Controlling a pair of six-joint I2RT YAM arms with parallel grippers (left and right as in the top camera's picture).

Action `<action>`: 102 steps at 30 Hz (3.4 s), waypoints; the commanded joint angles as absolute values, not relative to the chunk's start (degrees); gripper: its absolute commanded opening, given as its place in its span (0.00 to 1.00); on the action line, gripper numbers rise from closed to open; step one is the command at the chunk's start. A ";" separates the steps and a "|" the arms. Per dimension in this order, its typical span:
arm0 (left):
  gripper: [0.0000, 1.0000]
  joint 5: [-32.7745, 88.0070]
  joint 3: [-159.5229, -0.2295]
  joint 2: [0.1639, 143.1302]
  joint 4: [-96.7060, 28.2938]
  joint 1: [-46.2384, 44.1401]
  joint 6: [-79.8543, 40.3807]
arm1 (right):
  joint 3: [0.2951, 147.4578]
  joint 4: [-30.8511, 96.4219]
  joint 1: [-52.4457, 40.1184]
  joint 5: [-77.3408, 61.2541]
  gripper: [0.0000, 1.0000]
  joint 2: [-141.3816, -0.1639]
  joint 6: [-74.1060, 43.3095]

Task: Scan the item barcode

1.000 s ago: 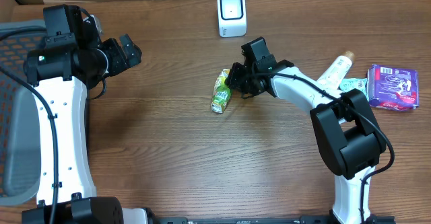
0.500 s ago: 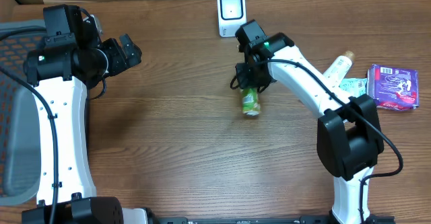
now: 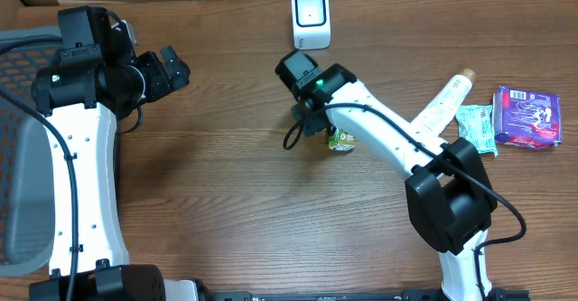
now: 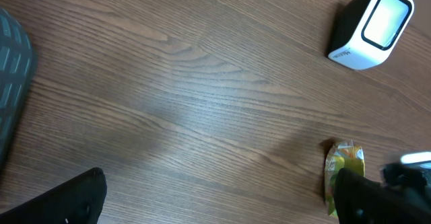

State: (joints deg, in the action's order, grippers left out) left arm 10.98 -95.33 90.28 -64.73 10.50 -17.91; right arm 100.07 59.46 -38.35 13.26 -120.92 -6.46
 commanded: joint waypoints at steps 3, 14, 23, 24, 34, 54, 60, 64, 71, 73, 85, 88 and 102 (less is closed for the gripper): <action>1.00 11.55 -95.79 90.74 -64.51 10.20 -18.44 | 99.44 58.11 -37.82 3.51 0.68 -119.79 -5.93; 1.00 11.55 -95.79 90.74 -64.51 10.20 -18.44 | 103.66 58.26 -32.69 -3.01 0.72 -116.49 -9.65; 0.99 11.55 -95.79 90.74 -64.51 10.20 -18.44 | 104.01 62.85 -18.72 -17.72 0.81 -111.55 -8.38; 0.99 11.55 -95.79 90.74 -64.53 10.20 -18.44 | 103.90 63.61 -17.06 -19.77 0.82 -111.55 -7.16; 0.99 11.55 -95.79 90.74 -64.51 10.20 -18.44 | 98.63 62.72 -8.64 -25.85 0.98 -112.14 -3.36; 1.00 11.55 -95.79 90.74 -64.51 10.20 -18.44 | 93.69 56.01 -8.73 -37.52 1.00 -121.30 1.89; 1.00 11.55 -95.79 90.74 -64.51 10.20 -18.44 | 93.69 55.51 -9.72 -39.35 1.00 -124.01 3.11; 0.99 11.55 -95.79 90.74 -64.51 10.20 -18.44 | 93.69 54.65 -10.74 -40.10 1.00 -126.74 3.11; 1.00 11.55 -95.79 90.74 -64.53 10.20 -18.44 | 93.69 52.71 -12.58 -42.33 0.92 -130.06 3.09; 1.00 11.55 -95.79 90.74 -64.51 10.20 -18.44 | 93.69 52.23 -12.80 -42.35 0.83 -130.08 3.07; 0.99 11.55 -95.79 90.74 -64.51 10.20 -18.44 | 93.71 50.24 -12.91 -45.15 0.10 -130.06 3.09; 1.00 11.55 -95.79 90.74 -64.51 10.20 -18.44 | 94.00 50.26 -12.91 -45.17 0.04 -129.69 3.09; 1.00 11.55 -95.79 90.74 -64.53 10.20 -18.44 | 97.27 53.71 -20.18 -11.88 0.04 -119.55 -2.28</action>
State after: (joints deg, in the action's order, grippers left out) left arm 10.96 -95.33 90.28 -64.73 10.50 -17.91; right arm 94.70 53.41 -16.10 -27.07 -124.95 1.43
